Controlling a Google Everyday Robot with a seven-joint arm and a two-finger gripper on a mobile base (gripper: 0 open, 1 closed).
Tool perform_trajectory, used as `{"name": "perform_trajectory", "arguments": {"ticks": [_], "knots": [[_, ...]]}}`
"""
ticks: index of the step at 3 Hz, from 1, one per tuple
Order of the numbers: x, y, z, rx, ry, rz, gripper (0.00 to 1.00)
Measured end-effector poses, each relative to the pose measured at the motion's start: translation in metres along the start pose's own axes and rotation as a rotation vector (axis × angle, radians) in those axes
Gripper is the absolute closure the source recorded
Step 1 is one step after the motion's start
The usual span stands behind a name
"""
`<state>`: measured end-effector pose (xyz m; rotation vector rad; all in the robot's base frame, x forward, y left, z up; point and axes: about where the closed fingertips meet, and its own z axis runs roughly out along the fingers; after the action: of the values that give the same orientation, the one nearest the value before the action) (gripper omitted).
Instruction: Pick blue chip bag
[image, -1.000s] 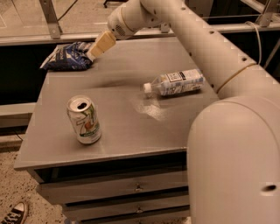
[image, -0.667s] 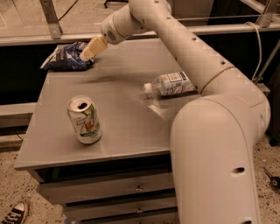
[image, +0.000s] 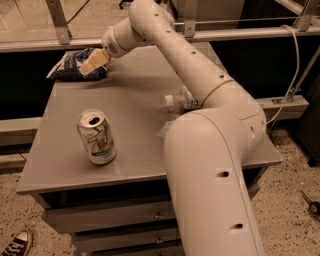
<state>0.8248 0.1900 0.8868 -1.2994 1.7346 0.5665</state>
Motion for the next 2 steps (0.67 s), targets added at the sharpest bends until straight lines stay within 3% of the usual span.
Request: {"name": "perform_trajectory", "arguments": {"ticks": [2], "knots": [[0.0151, -0.0019, 0.0128, 0.018, 0.06, -0.031, 0.53]]}}
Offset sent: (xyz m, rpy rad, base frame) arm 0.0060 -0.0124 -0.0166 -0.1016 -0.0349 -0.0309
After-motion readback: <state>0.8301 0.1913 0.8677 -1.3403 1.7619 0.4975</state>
